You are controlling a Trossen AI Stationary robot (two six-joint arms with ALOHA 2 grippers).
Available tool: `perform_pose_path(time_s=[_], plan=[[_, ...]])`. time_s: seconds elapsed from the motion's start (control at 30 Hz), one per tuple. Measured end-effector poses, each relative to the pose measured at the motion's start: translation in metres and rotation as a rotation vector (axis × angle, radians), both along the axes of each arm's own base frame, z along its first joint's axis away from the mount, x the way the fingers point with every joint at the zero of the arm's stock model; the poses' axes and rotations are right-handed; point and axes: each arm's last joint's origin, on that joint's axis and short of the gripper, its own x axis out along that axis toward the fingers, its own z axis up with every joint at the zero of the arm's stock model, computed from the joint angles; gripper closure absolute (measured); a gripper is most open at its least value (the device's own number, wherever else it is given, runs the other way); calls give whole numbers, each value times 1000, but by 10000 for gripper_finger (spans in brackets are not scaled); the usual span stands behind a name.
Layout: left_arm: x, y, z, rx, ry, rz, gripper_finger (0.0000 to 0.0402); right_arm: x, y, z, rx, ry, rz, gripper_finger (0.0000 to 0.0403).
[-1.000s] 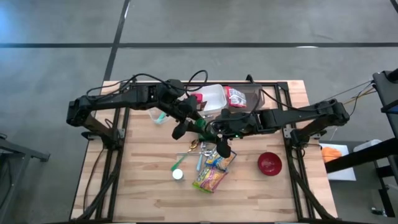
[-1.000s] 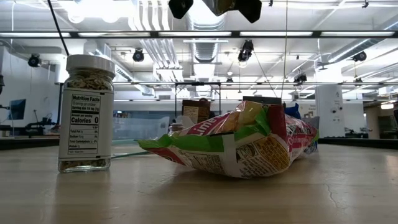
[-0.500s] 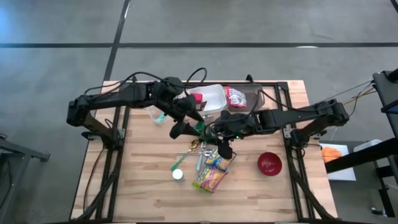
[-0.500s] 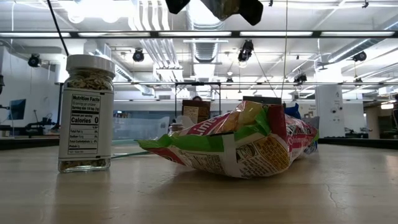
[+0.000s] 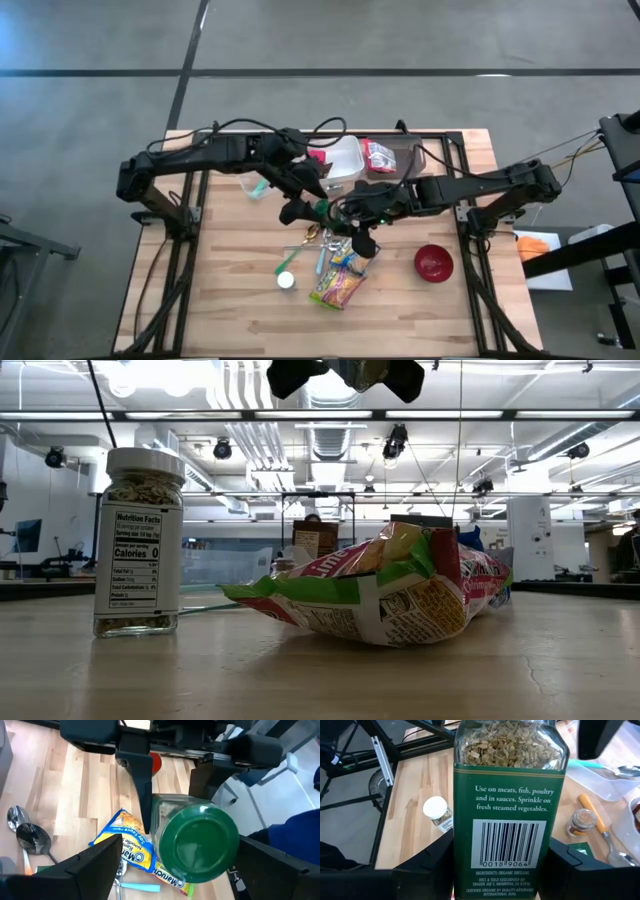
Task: Pick & Place Food Item
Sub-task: Put the green seasoning bottle into the white bin
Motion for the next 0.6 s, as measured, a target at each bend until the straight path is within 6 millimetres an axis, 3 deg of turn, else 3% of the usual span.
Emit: perform_pose_path(time_s=[0.33,0.6], plan=[[12,1,-3,3,34,-27,39,0,0,0,16,7,9,208],[13,1,-2,4,11,-69,126,0,0,-1,14,8,9,208]])
